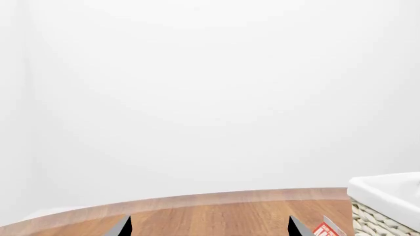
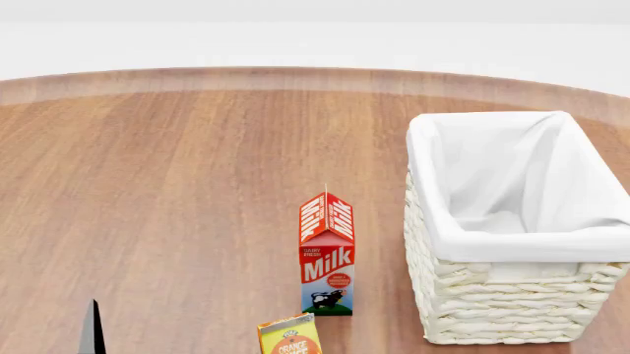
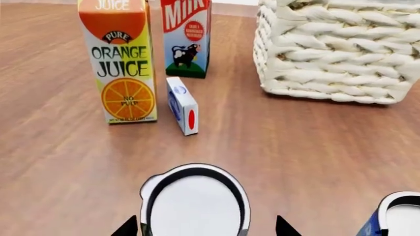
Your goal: Pick up the tomato sauce, and put it in the basket.
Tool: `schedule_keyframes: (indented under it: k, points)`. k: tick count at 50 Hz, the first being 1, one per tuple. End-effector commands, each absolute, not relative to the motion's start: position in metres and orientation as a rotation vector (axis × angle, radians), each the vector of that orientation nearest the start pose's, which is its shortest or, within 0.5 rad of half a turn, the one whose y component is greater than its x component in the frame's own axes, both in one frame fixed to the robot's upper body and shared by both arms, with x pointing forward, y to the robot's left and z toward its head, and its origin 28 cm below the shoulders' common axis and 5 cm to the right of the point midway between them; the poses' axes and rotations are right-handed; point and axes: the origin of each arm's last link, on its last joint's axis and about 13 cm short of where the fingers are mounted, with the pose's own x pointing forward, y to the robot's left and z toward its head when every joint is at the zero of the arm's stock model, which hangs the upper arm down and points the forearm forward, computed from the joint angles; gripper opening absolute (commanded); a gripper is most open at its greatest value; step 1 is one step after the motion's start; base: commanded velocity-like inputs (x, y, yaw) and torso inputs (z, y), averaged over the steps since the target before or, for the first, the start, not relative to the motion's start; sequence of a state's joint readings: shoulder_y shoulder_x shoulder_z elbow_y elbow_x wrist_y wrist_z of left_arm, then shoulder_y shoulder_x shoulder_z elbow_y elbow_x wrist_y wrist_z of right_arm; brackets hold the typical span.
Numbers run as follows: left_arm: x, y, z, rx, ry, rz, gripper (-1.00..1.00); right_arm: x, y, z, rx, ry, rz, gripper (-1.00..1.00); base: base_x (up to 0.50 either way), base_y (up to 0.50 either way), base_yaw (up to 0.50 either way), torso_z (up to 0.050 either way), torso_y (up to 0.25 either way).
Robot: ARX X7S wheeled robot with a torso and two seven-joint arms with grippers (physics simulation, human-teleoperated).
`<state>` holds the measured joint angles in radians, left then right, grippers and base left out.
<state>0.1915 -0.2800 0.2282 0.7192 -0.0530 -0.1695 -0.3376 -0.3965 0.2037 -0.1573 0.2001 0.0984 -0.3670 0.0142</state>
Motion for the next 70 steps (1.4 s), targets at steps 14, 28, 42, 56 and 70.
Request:
schedule_keyframes:
  k: [14,28,42,56,70]
  points:
    - [0.152,0.199,0.111,0.063,-0.329,0.000,1.00,0.079,-0.121,-0.061,-0.106,0.251,0.149,-1.00,0.00,0.00,0.00,0.000,0.000]
    - [0.152,0.199,0.111,0.063,-0.326,0.001,1.00,0.092,-0.131,0.002,-0.052,-0.003,0.050,-1.00,0.00,0.00,0.00,0.000,0.000]
    - [0.152,0.200,0.111,0.058,-0.324,0.001,1.00,0.117,-0.137,0.053,-0.052,-0.168,0.005,-1.00,0.00,0.00,0.00,0.000,0.000]
    - [0.153,0.200,0.110,0.057,-0.322,0.002,1.00,0.146,-0.142,0.092,-0.068,-0.312,-0.026,-1.00,0.00,0.00,0.00,0.000,0.000]
    - [0.154,0.199,0.109,0.059,-0.317,0.001,1.00,0.187,-0.156,0.120,-0.095,-0.396,-0.101,-1.00,0.00,0.00,0.00,0.000,0.001]
